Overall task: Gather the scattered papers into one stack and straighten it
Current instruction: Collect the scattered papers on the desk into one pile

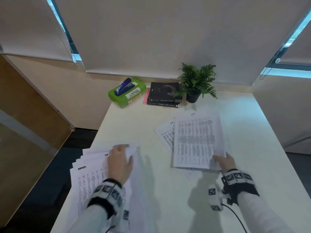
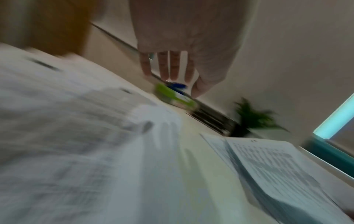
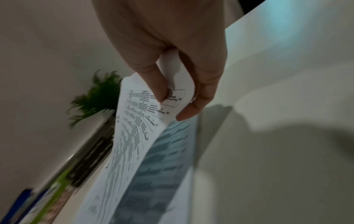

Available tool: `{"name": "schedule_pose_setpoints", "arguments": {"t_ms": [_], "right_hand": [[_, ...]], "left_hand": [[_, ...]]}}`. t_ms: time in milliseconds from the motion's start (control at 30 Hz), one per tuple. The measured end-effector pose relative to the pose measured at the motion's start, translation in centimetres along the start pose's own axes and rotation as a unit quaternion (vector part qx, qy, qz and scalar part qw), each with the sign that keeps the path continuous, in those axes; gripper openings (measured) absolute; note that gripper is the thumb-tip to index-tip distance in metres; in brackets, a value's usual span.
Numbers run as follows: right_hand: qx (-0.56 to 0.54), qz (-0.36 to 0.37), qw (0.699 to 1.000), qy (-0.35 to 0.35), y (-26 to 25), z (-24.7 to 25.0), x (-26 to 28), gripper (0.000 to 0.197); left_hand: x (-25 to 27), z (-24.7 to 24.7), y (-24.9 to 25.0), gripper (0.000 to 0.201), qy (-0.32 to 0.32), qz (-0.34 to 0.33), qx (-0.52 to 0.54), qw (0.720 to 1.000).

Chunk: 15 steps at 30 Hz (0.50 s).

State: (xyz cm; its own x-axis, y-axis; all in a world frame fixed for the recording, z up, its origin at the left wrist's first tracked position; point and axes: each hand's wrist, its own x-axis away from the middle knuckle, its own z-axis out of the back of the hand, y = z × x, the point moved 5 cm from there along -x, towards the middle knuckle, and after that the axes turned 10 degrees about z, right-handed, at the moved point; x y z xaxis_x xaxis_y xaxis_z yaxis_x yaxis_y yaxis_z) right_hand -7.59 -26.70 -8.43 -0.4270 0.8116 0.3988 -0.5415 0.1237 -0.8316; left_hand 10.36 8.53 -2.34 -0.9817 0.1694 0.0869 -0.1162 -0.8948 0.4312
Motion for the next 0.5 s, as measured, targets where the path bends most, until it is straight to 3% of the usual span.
{"name": "schedule_pose_setpoints", "arguments": {"t_ms": [100, 200, 300, 400, 500], "right_hand": [[-0.036, -0.043, 0.998, 0.021, 2.0, 2.6, -0.2, 0.042], [-0.072, -0.064, 0.994, 0.058, 2.8, 5.1, 0.2, 0.055], [-0.144, -0.072, 0.985, 0.069, 3.1, 7.4, 0.4, 0.06], [-0.18, -0.068, 0.98, 0.05, 2.8, 8.7, 0.5, 0.052], [-0.155, -0.089, 0.984, 0.003, 3.9, 8.3, -0.6, 0.053]], "left_hand": [[0.3, -5.4, 7.3, 0.034, -0.101, -0.161, -0.055, 0.98], [0.9, -10.9, 11.5, 0.047, -0.213, -0.247, -0.174, 0.929], [1.2, -13.8, 13.0, 0.06, -0.237, -0.257, -0.27, 0.897], [1.0, -15.2, 13.2, 0.063, -0.254, -0.208, -0.226, 0.917], [0.9, -15.2, 12.2, 0.055, -0.254, -0.242, -0.227, 0.909]]}}
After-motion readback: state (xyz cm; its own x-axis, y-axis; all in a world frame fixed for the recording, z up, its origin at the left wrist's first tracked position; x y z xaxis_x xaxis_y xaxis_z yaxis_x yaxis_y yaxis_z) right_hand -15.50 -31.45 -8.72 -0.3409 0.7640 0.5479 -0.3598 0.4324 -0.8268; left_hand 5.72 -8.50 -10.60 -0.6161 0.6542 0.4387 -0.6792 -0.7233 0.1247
